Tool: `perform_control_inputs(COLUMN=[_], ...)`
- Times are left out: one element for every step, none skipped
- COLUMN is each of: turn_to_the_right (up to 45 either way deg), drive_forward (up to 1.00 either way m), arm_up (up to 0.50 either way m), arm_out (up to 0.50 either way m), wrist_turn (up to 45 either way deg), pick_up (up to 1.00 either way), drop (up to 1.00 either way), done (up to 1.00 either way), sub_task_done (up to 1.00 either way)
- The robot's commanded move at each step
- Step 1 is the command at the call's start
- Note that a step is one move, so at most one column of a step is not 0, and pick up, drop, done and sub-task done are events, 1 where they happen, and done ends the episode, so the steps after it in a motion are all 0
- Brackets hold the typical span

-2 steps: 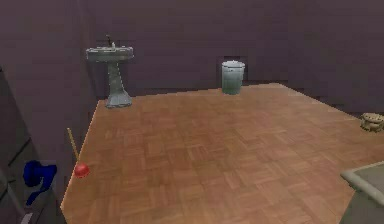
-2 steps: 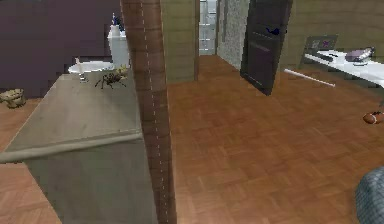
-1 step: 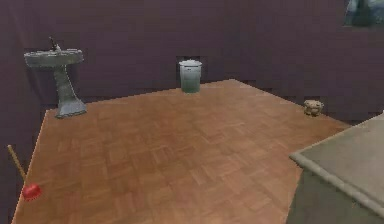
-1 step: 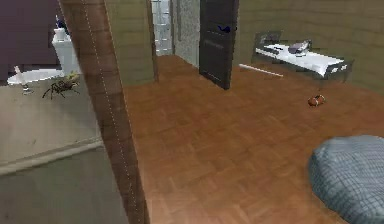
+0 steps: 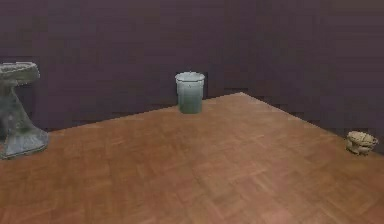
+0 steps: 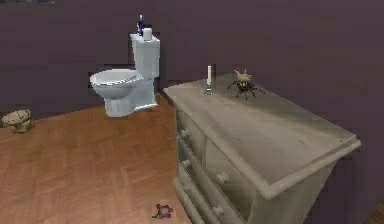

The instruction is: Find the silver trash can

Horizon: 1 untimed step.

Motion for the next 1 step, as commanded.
perform_control_inputs(turn_to_the_right=[0.0], drive_forward=[1.0], arm_up=[0.0], arm_out=[0.0], wrist_turn=[0.0], pick_up=[0.0], drop=[0.0], done=[0.0], sub_task_done=[0.0])
